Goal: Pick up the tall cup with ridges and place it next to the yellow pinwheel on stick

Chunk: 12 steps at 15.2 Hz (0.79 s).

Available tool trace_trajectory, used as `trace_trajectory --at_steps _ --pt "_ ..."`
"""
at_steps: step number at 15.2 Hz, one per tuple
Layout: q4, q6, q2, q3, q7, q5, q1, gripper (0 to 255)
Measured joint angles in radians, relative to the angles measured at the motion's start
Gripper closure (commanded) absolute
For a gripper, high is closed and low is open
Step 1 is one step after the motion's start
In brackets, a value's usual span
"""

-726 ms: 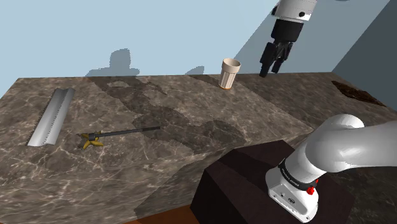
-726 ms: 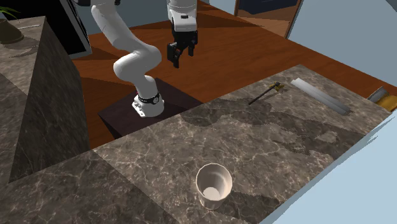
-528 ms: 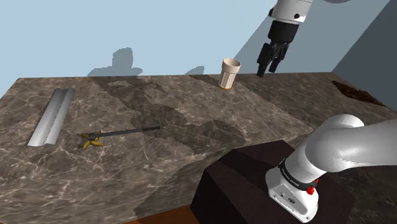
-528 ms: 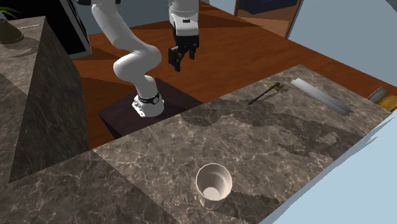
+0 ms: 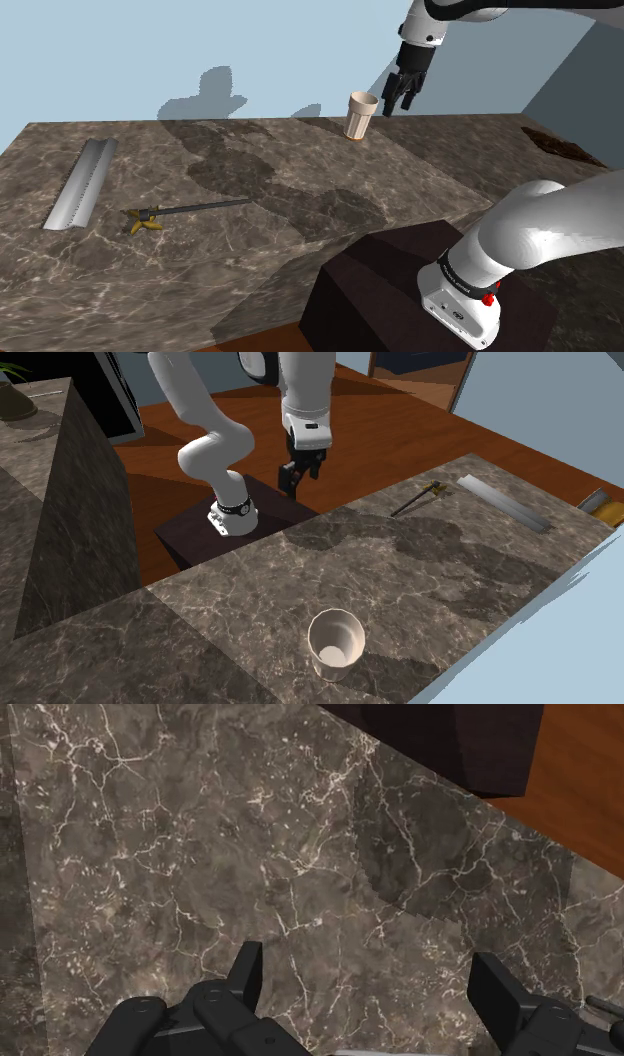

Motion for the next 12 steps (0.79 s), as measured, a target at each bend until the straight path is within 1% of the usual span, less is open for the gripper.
trace_trajectory --at_steps 8,12 --pt "0.111 0.177 0.255 -0.044 -0.069 -0.052 -0.028 0" --pt "0.195 0.247 0.391 -0.063 -0.101 -0.067 -0.041 0"
